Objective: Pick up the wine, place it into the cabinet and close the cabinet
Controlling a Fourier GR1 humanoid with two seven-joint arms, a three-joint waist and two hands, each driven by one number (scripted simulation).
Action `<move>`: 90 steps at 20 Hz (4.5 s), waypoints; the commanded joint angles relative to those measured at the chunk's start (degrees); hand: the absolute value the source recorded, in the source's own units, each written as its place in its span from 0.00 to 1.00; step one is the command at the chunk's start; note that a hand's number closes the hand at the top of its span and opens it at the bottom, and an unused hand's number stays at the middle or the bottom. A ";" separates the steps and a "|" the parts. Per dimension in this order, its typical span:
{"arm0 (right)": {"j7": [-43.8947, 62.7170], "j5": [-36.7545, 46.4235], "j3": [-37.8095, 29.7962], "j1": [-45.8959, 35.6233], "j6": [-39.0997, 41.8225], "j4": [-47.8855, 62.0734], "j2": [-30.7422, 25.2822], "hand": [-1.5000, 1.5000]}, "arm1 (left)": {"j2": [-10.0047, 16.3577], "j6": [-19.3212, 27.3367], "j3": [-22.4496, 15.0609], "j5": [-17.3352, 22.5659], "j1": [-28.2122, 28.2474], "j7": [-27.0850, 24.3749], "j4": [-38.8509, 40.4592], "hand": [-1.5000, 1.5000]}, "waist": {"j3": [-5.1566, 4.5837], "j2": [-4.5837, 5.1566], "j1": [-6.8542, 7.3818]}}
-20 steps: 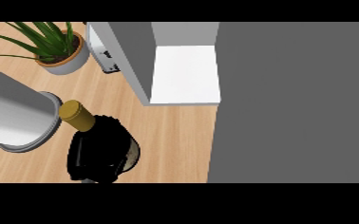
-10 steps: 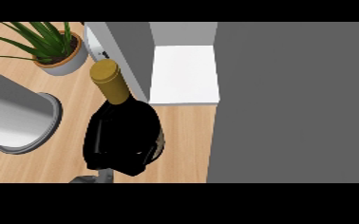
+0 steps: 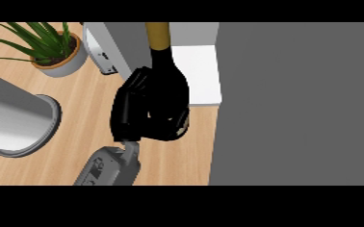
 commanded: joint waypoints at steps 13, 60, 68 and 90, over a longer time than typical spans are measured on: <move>4.61 -8.73 -4.18 1.56 1.50 -10.30 -0.15 0.00 | -0.01 4.02 -4.49 8.85 -7.96 -13.90 23.81 1.00 | -0.04 0.21 -0.17; -0.83 -6.86 -1.89 7.16 7.48 -7.05 2.86 0.00 | 4.29 9.24 0.48 25.22 -46.50 -25.59 76.48 0.00 | -0.05 0.89 -1.92; -0.93 -7.48 -2.31 6.89 7.95 -7.22 3.13 0.00 | 2.29 11.56 0.36 22.90 -48.81 -24.54 82.08 0.00 | -0.03 0.96 -2.07; -2.77 -7.45 -2.26 9.52 9.50 -7.42 2.88 0.00 | 3.85 0.22 1.94 20.06 -49.21 -30.78 79.77 0.00 | -0.03 0.60 -0.97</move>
